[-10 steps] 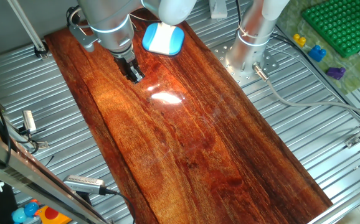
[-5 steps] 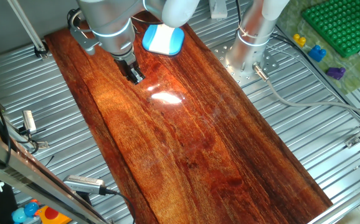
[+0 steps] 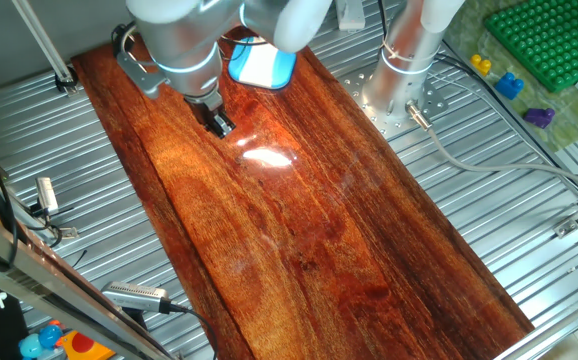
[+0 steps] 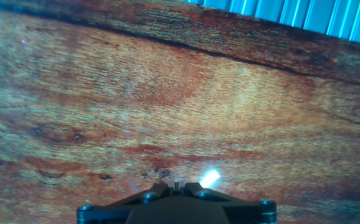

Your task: Turn off the desk lamp by pressing the button

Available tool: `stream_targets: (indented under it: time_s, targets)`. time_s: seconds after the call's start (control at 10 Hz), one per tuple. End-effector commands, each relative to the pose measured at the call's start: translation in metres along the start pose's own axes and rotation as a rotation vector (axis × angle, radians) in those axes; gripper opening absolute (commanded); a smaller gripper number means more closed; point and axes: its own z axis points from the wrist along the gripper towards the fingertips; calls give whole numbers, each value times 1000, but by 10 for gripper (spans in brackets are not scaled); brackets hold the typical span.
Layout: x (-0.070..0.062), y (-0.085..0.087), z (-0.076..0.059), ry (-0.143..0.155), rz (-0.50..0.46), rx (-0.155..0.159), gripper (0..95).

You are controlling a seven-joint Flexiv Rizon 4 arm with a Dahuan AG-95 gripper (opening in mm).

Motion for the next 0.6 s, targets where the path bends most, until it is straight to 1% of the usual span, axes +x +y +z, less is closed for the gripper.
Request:
stream_targets:
  time_s: [0.1, 0.6]
  targets:
    - [0, -2, 2, 2, -2, 5, 0]
    - [3, -2, 5, 1, -7, -8, 0]
